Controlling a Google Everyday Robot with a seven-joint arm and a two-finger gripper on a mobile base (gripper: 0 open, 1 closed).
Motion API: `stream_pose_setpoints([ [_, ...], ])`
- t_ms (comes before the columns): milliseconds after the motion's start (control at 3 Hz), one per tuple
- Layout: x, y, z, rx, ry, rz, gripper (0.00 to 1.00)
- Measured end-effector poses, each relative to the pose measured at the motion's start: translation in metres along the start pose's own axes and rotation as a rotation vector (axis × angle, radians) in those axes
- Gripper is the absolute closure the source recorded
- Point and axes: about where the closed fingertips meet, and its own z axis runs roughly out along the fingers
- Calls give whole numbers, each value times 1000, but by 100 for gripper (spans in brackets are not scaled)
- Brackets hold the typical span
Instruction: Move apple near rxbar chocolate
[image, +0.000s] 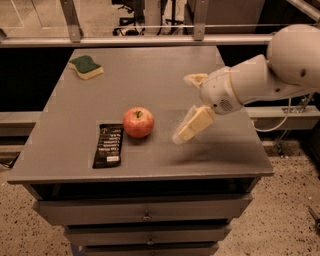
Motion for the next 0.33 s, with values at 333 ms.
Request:
stream_pose_setpoints([
  [333, 30, -32, -93, 103, -85, 62, 0],
])
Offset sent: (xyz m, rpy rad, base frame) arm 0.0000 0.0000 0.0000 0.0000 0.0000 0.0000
